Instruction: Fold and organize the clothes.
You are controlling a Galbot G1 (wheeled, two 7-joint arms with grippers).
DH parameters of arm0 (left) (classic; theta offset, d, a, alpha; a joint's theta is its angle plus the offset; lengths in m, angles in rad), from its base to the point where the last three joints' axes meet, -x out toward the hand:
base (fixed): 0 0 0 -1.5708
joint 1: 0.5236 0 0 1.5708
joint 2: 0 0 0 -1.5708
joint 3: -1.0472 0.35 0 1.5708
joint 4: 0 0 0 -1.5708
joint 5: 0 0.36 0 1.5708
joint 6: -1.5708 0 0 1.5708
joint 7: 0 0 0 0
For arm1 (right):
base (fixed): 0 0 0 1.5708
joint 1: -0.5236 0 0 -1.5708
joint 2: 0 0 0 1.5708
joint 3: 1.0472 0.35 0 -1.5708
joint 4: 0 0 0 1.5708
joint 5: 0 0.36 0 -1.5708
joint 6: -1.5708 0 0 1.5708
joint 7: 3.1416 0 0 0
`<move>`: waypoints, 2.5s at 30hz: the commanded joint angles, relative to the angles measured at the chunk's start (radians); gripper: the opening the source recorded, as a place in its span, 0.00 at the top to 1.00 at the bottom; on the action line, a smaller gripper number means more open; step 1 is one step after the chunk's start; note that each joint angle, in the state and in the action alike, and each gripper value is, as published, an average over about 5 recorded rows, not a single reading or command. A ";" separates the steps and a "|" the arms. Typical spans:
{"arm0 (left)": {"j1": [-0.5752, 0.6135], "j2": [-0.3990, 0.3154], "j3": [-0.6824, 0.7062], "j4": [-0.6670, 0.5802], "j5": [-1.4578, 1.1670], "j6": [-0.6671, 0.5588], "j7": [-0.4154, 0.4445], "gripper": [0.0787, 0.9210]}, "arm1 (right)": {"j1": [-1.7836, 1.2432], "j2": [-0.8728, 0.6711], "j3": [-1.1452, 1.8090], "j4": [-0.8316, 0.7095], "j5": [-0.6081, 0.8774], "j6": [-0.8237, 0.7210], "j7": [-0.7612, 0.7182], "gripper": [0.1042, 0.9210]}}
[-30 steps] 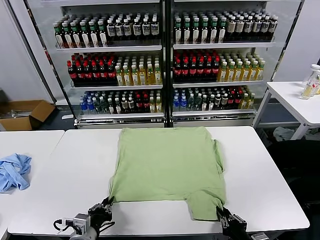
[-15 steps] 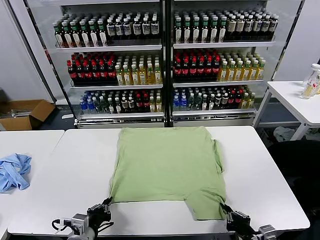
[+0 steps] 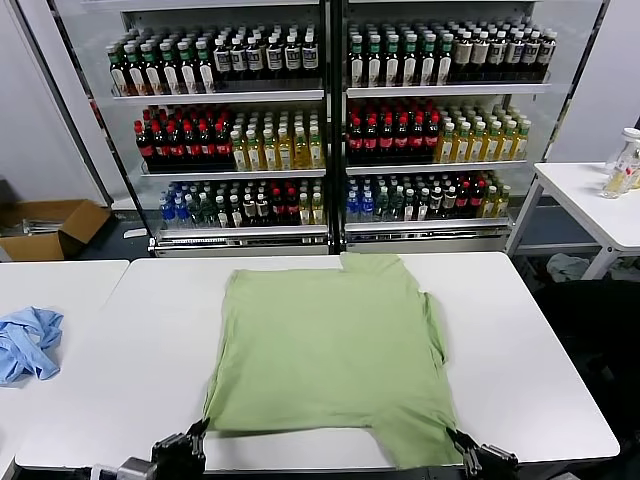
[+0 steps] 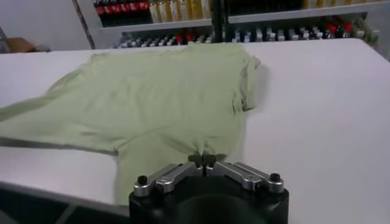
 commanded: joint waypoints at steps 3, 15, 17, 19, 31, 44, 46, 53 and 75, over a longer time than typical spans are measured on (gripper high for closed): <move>0.103 0.050 -0.076 -0.163 -0.075 -0.013 -0.066 0.99 | 0.038 -0.019 0.049 0.091 0.048 -0.015 0.016 1.00; -0.369 0.059 -0.011 0.156 -0.250 -0.092 0.037 0.99 | 0.680 -0.050 -0.237 -0.171 0.155 -0.108 0.158 1.00; -0.424 0.046 0.007 0.218 -0.251 -0.101 0.051 0.99 | 0.754 -0.040 -0.296 -0.211 0.135 -0.115 0.169 1.00; -0.469 0.038 0.015 0.269 -0.259 -0.107 0.061 0.99 | 0.814 -0.031 -0.350 -0.255 0.097 -0.117 0.173 1.00; -0.588 0.005 0.079 0.433 -0.240 -0.112 0.106 0.99 | 0.942 0.030 -0.496 -0.421 -0.015 -0.107 0.170 1.00; -0.685 -0.019 0.145 0.579 -0.123 -0.120 0.088 0.99 | 0.944 0.085 -0.524 -0.518 -0.083 -0.102 0.171 0.95; -0.690 -0.026 0.149 0.597 -0.104 -0.126 0.085 0.96 | 0.940 0.097 -0.529 -0.522 -0.089 -0.102 0.172 0.89; -0.644 0.003 0.100 0.562 -0.111 -0.152 0.075 0.73 | 0.887 0.085 -0.462 -0.477 -0.090 -0.095 0.171 0.63; -0.457 0.000 0.088 0.361 -0.208 -0.043 0.015 0.12 | 0.618 0.125 -0.349 -0.337 -0.077 -0.098 0.200 0.12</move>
